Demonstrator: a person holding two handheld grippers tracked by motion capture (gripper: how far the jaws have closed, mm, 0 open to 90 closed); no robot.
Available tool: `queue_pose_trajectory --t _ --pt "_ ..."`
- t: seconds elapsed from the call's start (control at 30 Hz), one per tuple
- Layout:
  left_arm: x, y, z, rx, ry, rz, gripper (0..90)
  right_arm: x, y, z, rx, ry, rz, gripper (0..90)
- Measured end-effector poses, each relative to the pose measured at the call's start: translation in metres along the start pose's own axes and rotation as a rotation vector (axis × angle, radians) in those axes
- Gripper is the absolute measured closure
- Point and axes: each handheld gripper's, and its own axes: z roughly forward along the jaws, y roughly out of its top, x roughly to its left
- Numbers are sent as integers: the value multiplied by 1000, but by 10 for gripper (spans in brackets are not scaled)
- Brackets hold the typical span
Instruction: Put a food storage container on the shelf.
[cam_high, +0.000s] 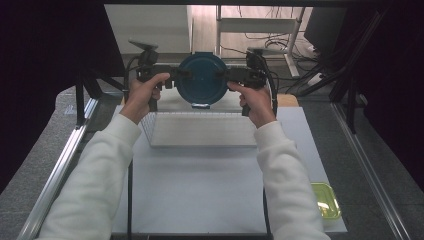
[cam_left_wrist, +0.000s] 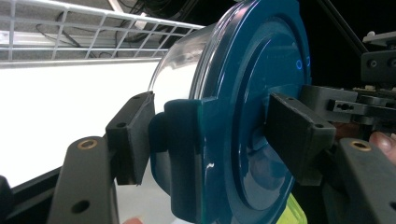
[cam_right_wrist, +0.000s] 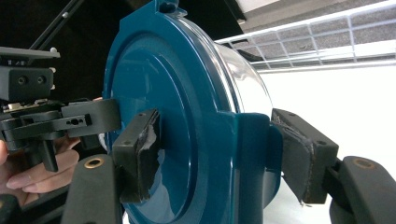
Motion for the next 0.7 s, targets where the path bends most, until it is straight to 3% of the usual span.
queue_pose_trajectory --t 0.2,0.33,0.53,0.7 --pt "8 1 6 -4 8 -22 348 -11 -2 10 -1 9 44 340" --pt "19 3 10 -10 -7 -73 347 -12 0 15 0 -1 49 333" --pt "31 4 17 -25 -14 -146 346 -18 4 25 27 -5 94 325" --pt "35 5 23 -37 -4 -177 345 -26 7 31 27 5 140 323"
